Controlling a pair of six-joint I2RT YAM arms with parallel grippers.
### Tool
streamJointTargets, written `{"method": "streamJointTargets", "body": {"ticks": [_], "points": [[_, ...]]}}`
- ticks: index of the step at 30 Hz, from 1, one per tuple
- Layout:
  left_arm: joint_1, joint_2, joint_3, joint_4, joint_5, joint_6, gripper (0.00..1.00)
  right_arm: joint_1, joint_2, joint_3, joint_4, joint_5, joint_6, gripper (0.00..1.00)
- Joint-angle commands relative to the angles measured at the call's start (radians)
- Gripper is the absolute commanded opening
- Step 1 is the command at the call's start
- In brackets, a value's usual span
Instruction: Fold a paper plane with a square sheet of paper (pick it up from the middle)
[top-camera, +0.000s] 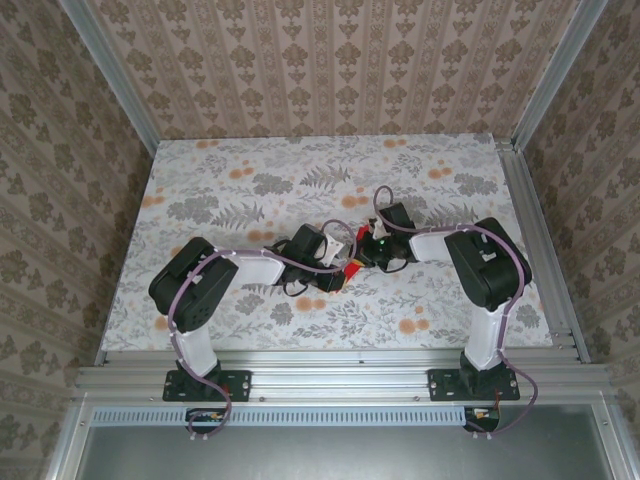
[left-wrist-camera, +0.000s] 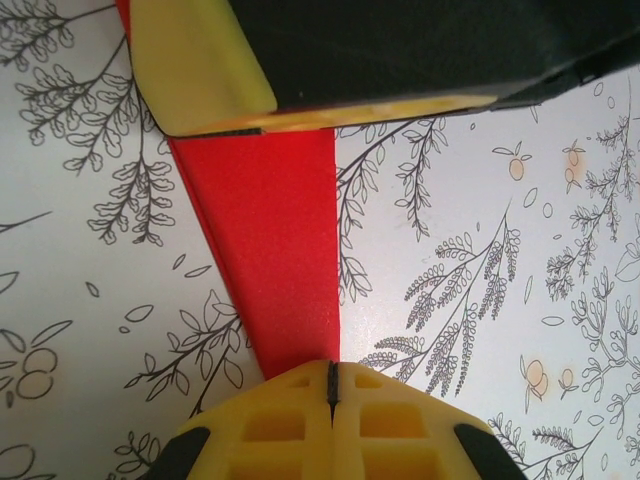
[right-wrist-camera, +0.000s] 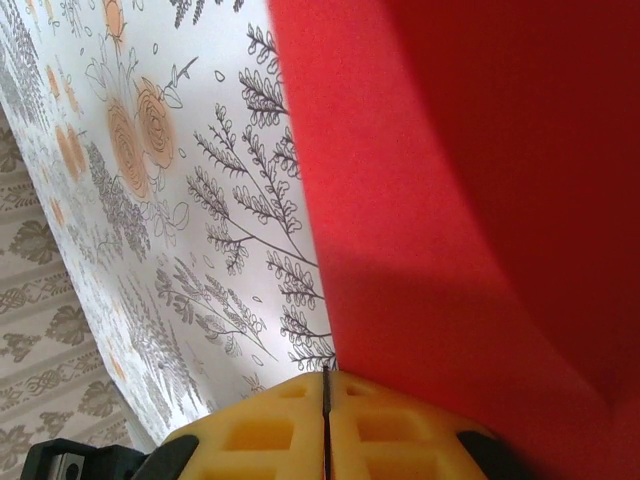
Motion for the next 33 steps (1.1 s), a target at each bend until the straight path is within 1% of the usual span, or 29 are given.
{"method": "streamJointTargets", "body": {"ticks": [1,7,16,21,33], "points": [[0.007,0.030,-0.069,-0.206,-0.057,0.044,0.03,-0.052,0.052,0.024,-0.028,0.076,-0.027,0.11],[0.008,0.031,-0.075,-0.230,-0.053,0.071,0.02,-0.078,0.074,0.062,-0.055,0.058,-0.039,0.12],[0.012,0.008,-0.093,-0.244,-0.017,0.096,0.01,-0.120,0.100,0.116,-0.090,0.045,-0.058,0.12],[0.017,0.007,-0.098,-0.249,-0.012,0.101,0.01,-0.145,0.121,0.160,-0.135,0.049,-0.091,0.12],[0.023,-0.004,-0.102,-0.267,-0.010,0.109,0.01,-0.223,0.166,0.217,-0.160,0.035,-0.129,0.12]]}}
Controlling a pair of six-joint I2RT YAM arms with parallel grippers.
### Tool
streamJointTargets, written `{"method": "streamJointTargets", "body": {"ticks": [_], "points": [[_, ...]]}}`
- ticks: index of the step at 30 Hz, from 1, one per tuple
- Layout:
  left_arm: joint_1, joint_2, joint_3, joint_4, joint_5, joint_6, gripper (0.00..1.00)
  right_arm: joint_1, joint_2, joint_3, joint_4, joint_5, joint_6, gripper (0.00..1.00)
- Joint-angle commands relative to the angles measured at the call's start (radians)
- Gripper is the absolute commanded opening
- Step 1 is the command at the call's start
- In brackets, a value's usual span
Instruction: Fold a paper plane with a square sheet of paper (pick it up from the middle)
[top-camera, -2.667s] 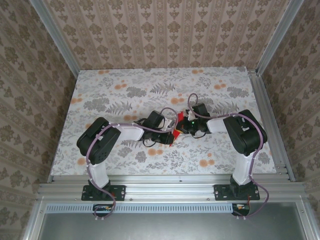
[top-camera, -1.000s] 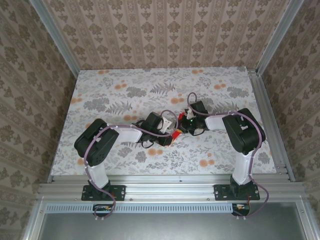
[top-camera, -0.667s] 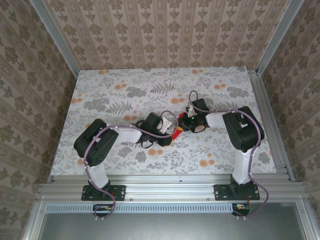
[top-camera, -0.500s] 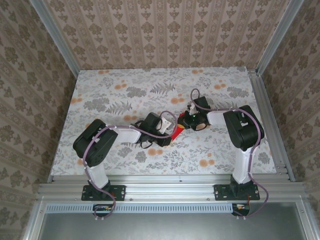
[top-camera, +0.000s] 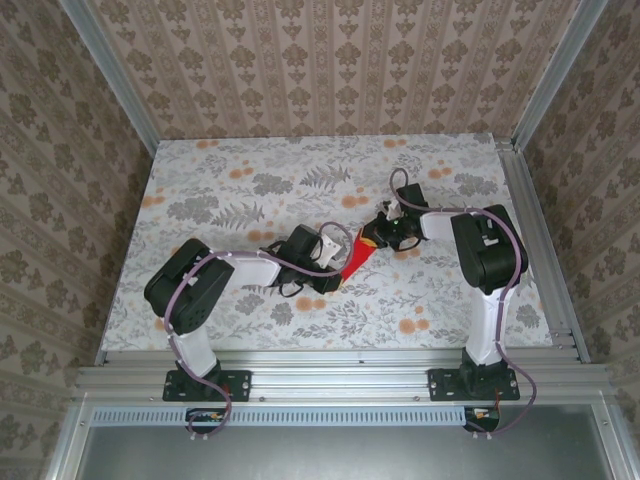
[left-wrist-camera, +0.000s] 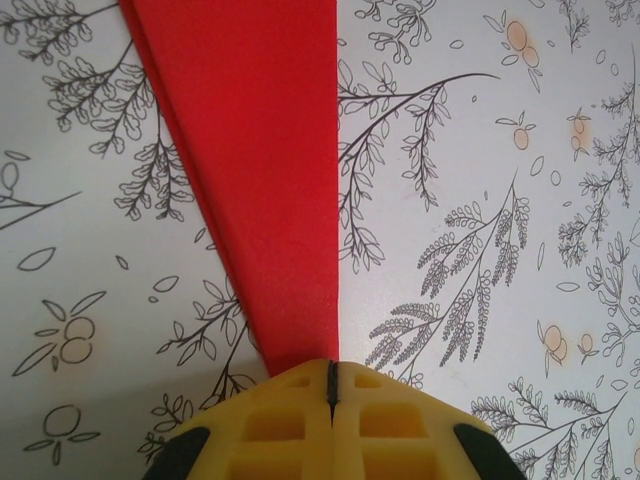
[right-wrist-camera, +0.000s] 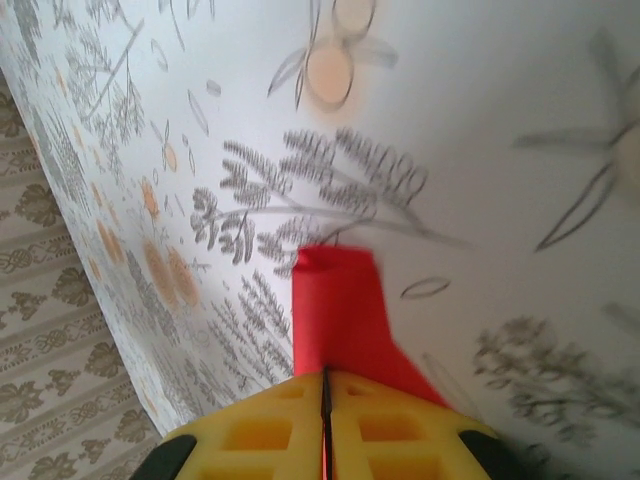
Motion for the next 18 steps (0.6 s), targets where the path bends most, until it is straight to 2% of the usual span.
{"method": "streamJointTargets", "body": {"ticks": [1,7,14,18], "points": [[0.008,0.026,-0.069,-0.261,-0.018,0.026,0.01,-0.062,0.036,0.020,-0.024,0.116,-0.038,0.12],[0.009,0.034,-0.058,-0.252,-0.013,0.023,0.01,-0.066,-0.033,0.007,-0.028,0.072,-0.059,0.12],[0.009,0.038,-0.044,-0.249,-0.009,0.023,0.01,-0.052,-0.256,-0.095,-0.079,0.034,-0.078,0.12],[0.009,0.041,-0.034,-0.243,-0.005,0.023,0.01,0.021,-0.341,-0.170,-0.020,-0.029,0.004,0.12]]}}
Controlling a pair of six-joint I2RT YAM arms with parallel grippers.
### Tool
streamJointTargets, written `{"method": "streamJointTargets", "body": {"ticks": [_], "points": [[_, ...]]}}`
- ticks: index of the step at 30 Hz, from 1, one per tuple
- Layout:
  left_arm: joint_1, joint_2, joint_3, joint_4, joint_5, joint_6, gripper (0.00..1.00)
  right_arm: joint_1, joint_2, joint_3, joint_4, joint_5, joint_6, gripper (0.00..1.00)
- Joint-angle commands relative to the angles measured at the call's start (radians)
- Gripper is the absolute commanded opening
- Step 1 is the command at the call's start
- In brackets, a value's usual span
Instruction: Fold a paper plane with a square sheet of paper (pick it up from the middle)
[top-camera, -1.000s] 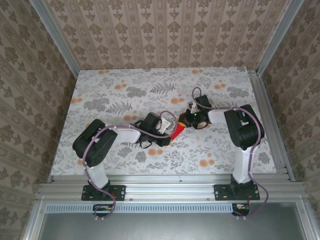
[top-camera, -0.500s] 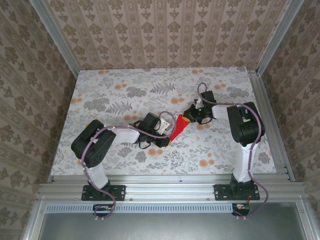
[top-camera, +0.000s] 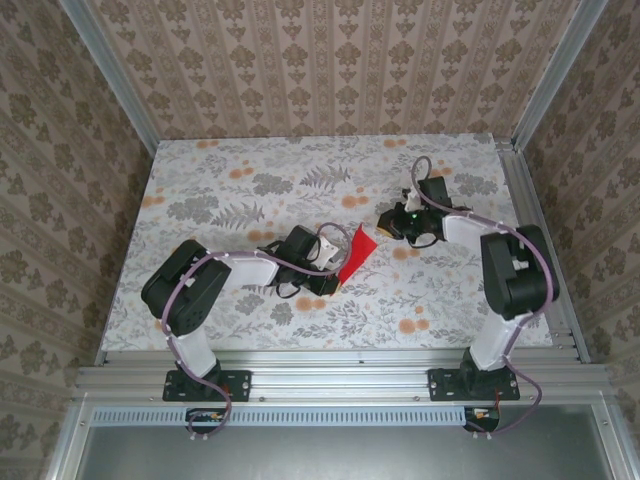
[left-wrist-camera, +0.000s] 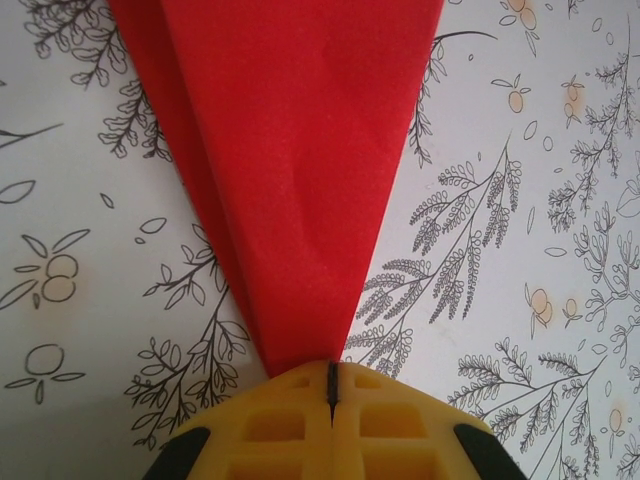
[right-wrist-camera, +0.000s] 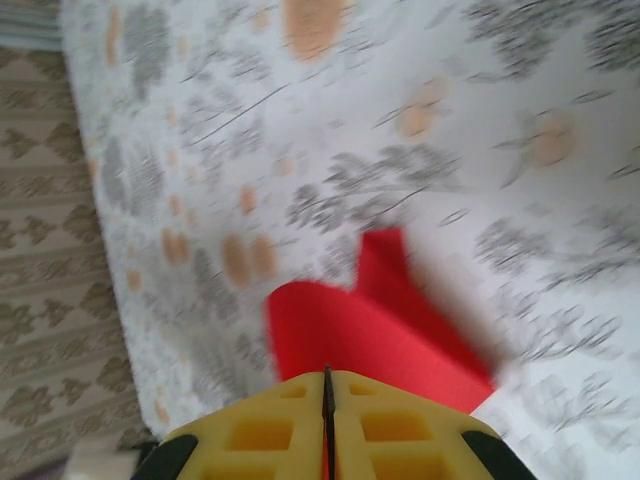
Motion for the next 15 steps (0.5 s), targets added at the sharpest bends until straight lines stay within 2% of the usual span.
{"method": "streamJointTargets", "body": {"ticks": [1,4,8,15], "points": [[-0.001,0.052,-0.032,-0.187,-0.036,0.021,0.01,0.076,-0.054,-0.068,0.054,-0.065,0.076,0.12],[-0.001,0.046,-0.033,-0.178,-0.033,0.015,0.01,0.137,-0.057,-0.121,0.155,-0.051,0.172,0.12],[0.000,0.042,-0.031,-0.173,-0.026,0.012,0.01,0.214,-0.006,-0.116,0.209,-0.016,0.221,0.11],[-0.001,0.026,-0.035,-0.169,-0.025,0.011,0.01,0.235,0.086,-0.083,0.175,0.045,0.196,0.10]]}}
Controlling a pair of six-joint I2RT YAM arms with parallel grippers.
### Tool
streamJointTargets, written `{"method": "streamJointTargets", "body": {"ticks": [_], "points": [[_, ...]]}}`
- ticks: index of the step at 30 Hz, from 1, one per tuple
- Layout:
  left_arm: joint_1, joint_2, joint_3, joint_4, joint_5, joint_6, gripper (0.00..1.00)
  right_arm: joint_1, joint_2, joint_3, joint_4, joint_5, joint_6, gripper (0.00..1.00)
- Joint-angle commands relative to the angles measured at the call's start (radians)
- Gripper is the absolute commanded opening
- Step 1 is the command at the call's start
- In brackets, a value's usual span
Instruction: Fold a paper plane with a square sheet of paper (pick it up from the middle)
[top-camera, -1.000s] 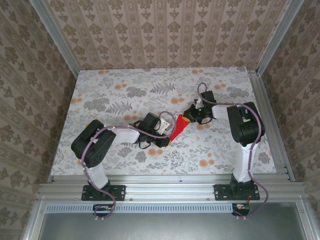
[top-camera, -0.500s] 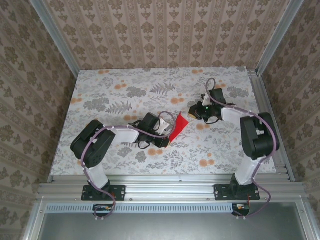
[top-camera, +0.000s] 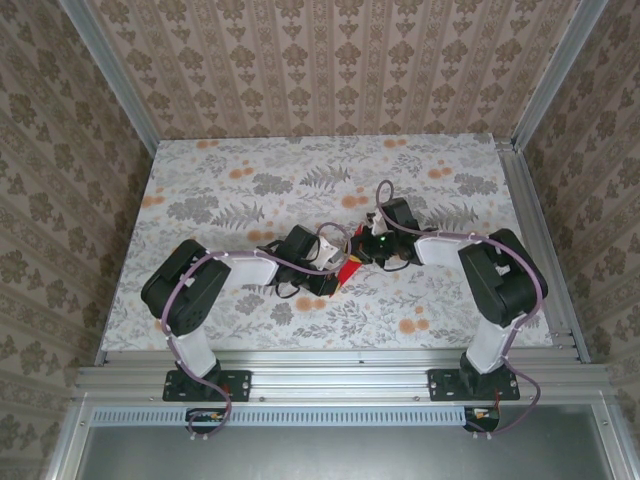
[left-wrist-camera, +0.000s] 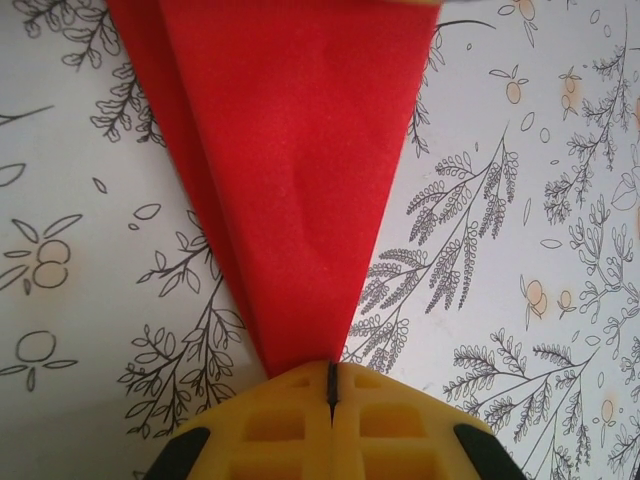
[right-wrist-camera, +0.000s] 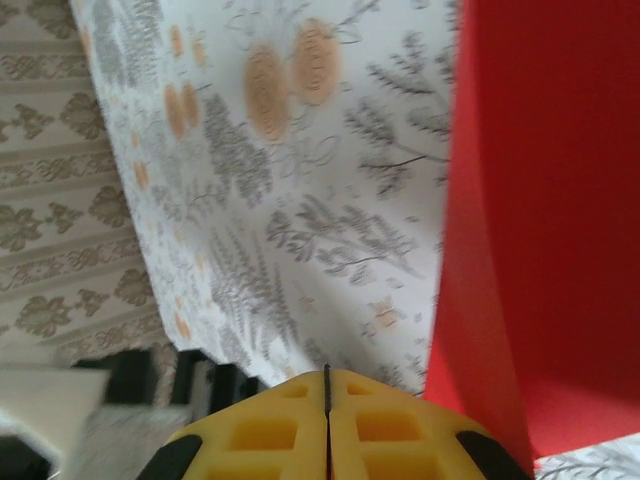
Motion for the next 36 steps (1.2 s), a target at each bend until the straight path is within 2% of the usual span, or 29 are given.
{"method": "streamJointTargets", "body": {"ticks": [1,9,15,23,36], "points": [[-0.002,0.028,-0.038,-0.154,-0.037,0.014,0.01,0.005,0.047,0.040,-0.031,0.054,-0.019,0.10],[-0.003,0.031,-0.031,-0.168,-0.030,0.025,0.01,-0.027,0.152,0.118,-0.080,0.067,-0.085,0.10],[-0.002,0.047,-0.031,-0.168,-0.023,0.032,0.01,-0.050,0.215,0.217,-0.199,0.109,-0.177,0.10],[0.002,0.051,-0.046,-0.174,-0.021,0.036,0.01,-0.128,0.280,0.250,-0.202,0.089,-0.234,0.10],[0.005,0.049,-0.060,-0.200,-0.015,0.047,0.01,-0.194,0.326,0.324,-0.237,0.089,-0.259,0.10]]}}
